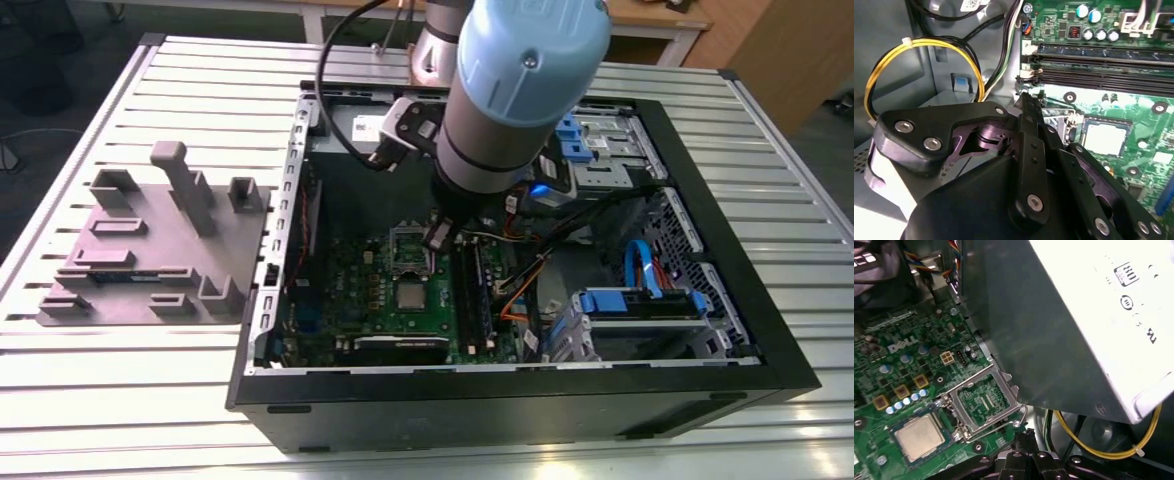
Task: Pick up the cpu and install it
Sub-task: 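Close the cpu cover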
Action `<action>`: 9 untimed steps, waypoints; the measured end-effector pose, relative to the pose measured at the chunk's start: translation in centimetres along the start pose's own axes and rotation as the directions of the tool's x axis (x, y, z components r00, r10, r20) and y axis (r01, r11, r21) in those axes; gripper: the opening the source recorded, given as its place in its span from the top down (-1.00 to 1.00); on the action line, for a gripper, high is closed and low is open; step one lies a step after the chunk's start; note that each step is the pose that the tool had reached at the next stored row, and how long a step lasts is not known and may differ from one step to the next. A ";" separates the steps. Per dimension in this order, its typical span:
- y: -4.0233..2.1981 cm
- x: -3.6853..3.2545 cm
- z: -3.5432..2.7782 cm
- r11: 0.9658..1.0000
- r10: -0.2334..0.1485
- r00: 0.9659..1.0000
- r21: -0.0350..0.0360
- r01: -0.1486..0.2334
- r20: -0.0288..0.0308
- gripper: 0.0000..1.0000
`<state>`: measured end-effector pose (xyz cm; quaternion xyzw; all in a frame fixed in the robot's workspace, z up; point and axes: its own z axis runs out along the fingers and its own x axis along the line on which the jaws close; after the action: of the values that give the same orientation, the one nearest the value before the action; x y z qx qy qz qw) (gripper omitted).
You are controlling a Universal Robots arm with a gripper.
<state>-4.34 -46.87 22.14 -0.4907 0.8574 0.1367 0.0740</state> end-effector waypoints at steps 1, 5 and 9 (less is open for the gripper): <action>-0.01 0.01 0.17 1.000 0.000 1.000 -0.002 0.000 0.003 0.80; 0.02 -0.05 0.88 1.000 0.000 1.000 -0.006 0.000 0.011 0.80; 0.13 -0.27 1.44 1.000 0.000 1.000 -0.009 0.000 0.015 0.80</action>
<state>-4.33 -46.15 20.86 -0.4900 0.8561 0.1442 0.0783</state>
